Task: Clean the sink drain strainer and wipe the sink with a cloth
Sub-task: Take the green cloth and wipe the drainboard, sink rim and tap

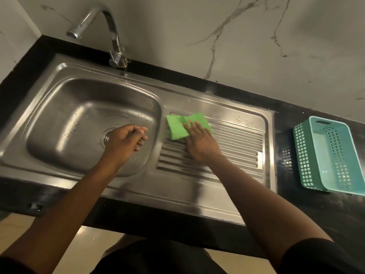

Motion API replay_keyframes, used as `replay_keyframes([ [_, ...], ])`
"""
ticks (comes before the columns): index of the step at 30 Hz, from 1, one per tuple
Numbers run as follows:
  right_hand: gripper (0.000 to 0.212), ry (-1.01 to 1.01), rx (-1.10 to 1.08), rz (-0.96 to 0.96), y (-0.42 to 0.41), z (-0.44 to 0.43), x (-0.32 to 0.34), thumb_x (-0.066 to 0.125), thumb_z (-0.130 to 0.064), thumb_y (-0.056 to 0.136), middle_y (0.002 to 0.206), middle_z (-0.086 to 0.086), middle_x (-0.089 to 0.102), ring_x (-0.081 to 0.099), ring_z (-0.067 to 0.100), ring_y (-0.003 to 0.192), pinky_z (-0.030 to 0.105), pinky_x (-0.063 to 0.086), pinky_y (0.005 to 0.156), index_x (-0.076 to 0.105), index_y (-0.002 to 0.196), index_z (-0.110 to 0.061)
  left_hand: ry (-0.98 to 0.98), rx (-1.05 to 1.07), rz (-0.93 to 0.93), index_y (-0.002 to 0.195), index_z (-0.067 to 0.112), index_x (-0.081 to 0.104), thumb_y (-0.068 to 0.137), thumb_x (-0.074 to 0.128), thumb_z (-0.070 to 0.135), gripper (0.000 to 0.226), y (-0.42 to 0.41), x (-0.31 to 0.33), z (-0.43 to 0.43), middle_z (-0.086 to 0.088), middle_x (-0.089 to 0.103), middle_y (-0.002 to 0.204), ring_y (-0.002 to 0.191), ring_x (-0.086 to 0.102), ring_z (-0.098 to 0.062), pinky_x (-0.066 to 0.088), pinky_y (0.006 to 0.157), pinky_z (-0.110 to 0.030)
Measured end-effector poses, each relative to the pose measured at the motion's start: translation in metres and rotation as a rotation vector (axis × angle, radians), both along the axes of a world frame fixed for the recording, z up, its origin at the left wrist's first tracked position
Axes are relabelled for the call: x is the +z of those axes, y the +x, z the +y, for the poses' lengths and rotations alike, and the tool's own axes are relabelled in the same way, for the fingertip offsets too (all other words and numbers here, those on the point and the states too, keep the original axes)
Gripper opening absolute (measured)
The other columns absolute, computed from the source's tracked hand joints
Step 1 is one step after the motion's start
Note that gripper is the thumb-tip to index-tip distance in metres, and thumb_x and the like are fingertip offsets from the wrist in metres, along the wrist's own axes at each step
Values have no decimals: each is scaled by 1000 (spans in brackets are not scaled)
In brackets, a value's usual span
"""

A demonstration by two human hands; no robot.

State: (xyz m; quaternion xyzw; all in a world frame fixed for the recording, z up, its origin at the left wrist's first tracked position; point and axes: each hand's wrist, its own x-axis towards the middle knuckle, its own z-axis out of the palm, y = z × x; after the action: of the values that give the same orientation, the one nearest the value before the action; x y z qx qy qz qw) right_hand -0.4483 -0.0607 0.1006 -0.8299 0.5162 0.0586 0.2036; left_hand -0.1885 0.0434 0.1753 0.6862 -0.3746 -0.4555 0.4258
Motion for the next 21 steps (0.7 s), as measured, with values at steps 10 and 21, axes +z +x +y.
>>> replay_keyframes([
  [10,60,7,-549,81,-168,-14,7,28,-32,113,175,15,7,8,38,161,53,12,131,13,167,-12,2,-11,43,106,16,77,102,59,14,18,-15,-3,-4,-7,76,91,82,66,-20,55,71,-34],
  [21,68,40,-586,2,42,-27,-6,25,-39,108,175,16,5,3,41,161,60,10,129,7,167,-11,43,16,55,109,12,75,103,56,10,20,-6,-11,1,-10,75,93,84,64,-23,54,73,-35],
])
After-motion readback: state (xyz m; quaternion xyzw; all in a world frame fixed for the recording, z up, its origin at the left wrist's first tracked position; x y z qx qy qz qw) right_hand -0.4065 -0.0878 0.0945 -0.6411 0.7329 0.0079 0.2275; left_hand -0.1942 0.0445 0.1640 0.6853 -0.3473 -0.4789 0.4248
